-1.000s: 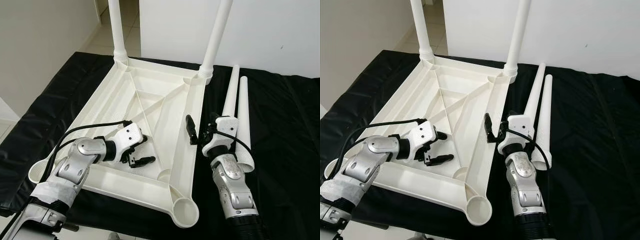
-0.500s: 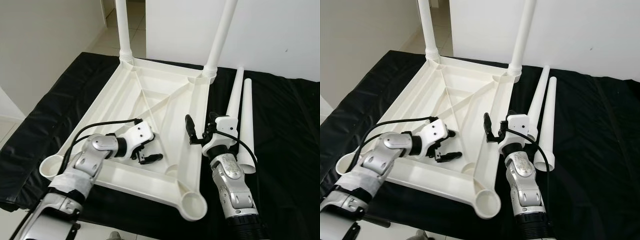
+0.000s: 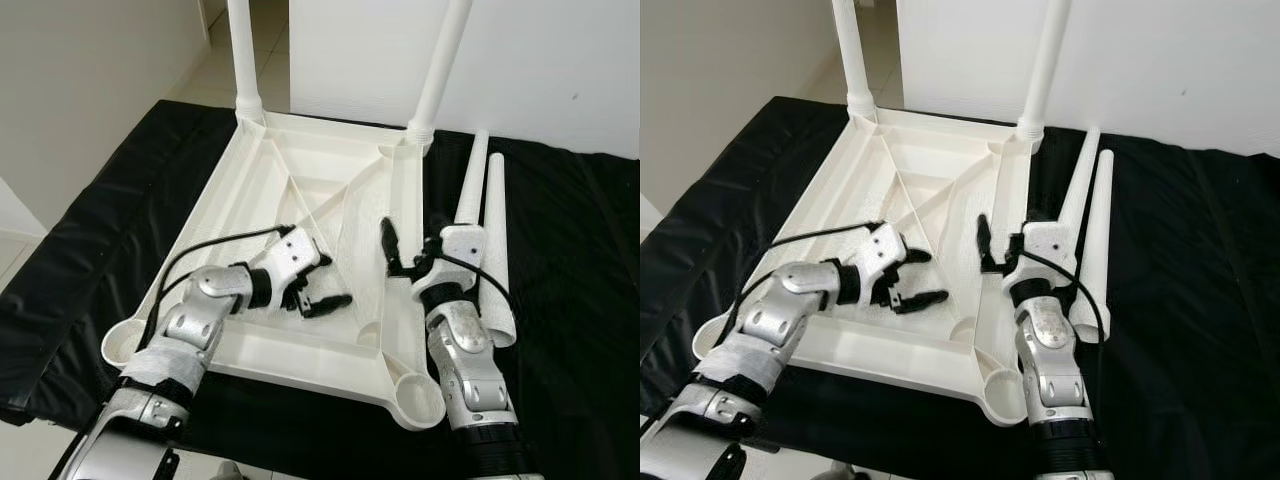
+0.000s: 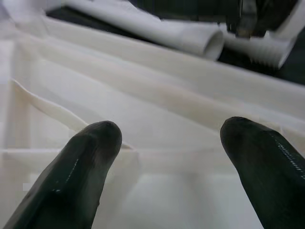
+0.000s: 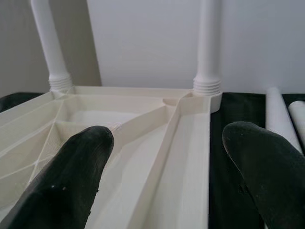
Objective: Building children table
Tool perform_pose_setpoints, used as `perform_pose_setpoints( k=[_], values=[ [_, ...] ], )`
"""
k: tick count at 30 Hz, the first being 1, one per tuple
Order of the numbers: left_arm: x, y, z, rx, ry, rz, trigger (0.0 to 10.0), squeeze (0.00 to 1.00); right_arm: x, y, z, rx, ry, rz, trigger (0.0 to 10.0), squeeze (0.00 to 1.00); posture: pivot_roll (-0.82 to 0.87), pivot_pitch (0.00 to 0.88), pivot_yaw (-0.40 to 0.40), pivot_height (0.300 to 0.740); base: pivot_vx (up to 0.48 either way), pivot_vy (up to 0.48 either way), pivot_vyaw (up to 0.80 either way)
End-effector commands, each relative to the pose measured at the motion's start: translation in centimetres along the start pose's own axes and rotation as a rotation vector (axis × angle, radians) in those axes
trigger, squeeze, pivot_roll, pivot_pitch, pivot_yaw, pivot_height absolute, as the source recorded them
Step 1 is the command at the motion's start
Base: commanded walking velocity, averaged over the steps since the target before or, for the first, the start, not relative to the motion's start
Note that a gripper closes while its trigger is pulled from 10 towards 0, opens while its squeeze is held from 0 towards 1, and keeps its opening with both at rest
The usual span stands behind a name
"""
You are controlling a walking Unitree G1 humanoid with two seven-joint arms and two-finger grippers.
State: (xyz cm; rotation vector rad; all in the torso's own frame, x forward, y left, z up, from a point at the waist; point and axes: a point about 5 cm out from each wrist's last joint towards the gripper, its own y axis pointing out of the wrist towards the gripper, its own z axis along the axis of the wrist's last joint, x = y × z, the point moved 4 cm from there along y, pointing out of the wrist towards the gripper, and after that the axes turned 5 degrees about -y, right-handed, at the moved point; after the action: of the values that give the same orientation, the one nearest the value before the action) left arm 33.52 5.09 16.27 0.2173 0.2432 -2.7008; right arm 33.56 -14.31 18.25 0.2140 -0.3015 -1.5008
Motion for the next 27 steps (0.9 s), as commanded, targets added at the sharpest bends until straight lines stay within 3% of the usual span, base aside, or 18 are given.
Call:
perform_pose_setpoints(
  k=[1,5,6,9,10,14,19,20,23,27],
  values=[
    [-0.9,-0.9,-0.3,0.007,-0.035,0.113,10.0,0.0,0.4,0.1,0.1,0.009,-0.016,-0.023,10.0,0.0,-0.04,0.08,-0.001,0.74,0.0,0.0,0.0],
    [-0.8,-2.0,-0.1,0.025,-0.085,0.099,10.0,0.0,1.0,0.5,0.3,0.018,-0.03,-0.059,10.0,0.0,-0.02,0.076,-0.011,0.74,0.0,0.0,0.0],
    [-1.1,-2.4,0.1,0.05,-0.114,0.129,10.0,0.0,1.7,0.9,0.2,0.008,-0.041,-0.11,10.0,0.0,-0.02,0.073,-0.016,0.74,0.0,0.0,0.0],
    [-1.1,-2.4,0.1,0.05,-0.114,0.129,10.0,0.0,1.7,0.9,0.2,0.008,-0.041,-0.11,10.0,0.0,-0.02,0.073,-0.016,0.74,0.0,0.0,0.0],
    [-2.3,-2.4,0.6,0.096,-0.152,0.243,10.0,0.0,2.8,1.3,-0.4,-0.028,-0.05,-0.184,10.0,1.0,-0.01,0.066,-0.02,0.74,0.0,0.0,0.0],
    [-2.8,-2.0,0.8,0.131,-0.209,0.341,10.0,0.0,4.2,1.7,-1.0,-0.081,-0.058,-0.269,10.0,1.0,-0.01,0.062,-0.024,0.74,0.0,0.0,0.0],
    [-2.8,-1.8,0.9,0.131,-0.212,0.36,10.0,0.0,4.7,2.1,-1.2,-0.117,-0.065,-0.291,10.0,1.0,-0.02,0.061,-0.024,0.74,0.0,0.0,0.0],
    [-2.8,-1.5,1.0,0.136,-0.225,0.371,10.0,0.0,5.3,2.4,-1.4,-0.156,-0.101,-0.319,10.0,0.0,-0.02,0.058,-0.022,0.74,0.0,0.0,0.0],
    [-2.4,-0.8,1.5,0.151,-0.251,0.361,10.0,0.0,6.5,3.4,-1.3,-0.217,-0.11,-0.349,10.0,0.0,-0.03,0.056,-0.022,0.74,0.0,0.0,0.0],
    [-2.1,-0.4,1.7,0.163,-0.26,0.351,10.0,0.0,6.2,4.1,-1.7,-0.271,-0.084,-0.294,10.0,0.0,-0.03,0.054,-0.022,0.74,0.0,0.0,0.0]
  ],
)
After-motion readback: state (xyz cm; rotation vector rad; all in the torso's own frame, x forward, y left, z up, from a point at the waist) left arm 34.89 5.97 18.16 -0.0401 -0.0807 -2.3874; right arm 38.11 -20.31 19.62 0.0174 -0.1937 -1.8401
